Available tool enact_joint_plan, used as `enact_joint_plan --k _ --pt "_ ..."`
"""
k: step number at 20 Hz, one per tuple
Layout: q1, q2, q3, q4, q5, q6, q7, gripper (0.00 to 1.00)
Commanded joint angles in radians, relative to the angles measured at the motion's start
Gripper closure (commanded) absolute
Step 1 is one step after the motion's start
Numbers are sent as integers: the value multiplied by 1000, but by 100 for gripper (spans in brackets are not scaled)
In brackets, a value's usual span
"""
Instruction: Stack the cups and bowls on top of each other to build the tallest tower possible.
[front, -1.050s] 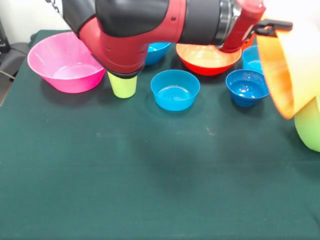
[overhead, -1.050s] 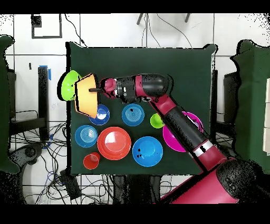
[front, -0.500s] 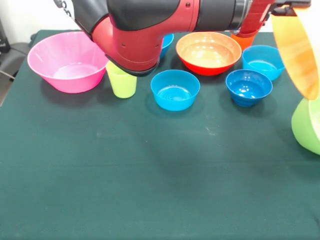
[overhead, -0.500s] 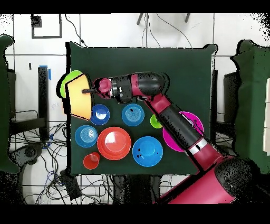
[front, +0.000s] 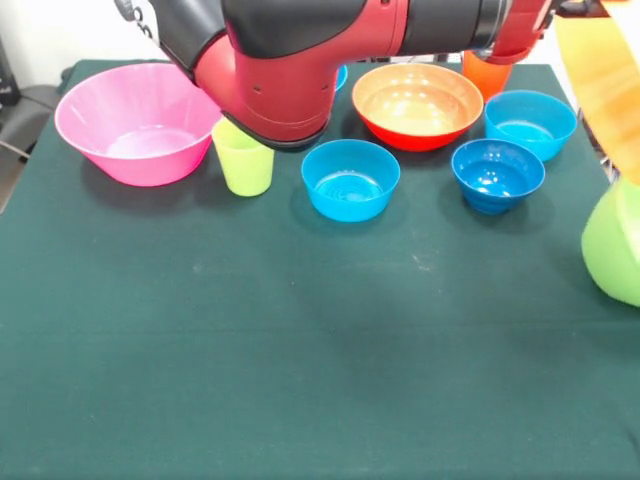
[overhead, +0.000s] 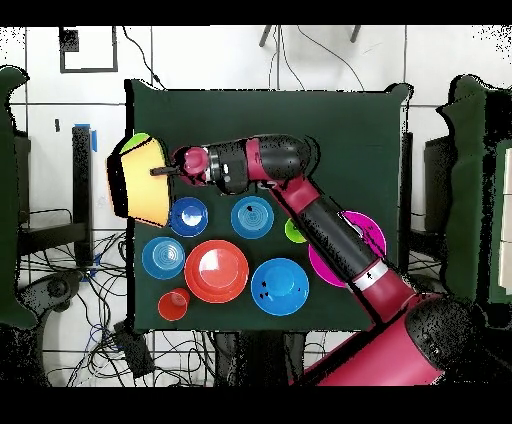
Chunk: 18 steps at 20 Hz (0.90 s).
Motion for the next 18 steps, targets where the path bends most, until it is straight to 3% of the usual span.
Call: enact_joint_plan --k 1,6,18 --pt "36 34 26 -31 20 96 -172 100" --pt "36 29 43 -35 26 112 -155 100" --pt "44 89 20 -161 40 309 -233 100"
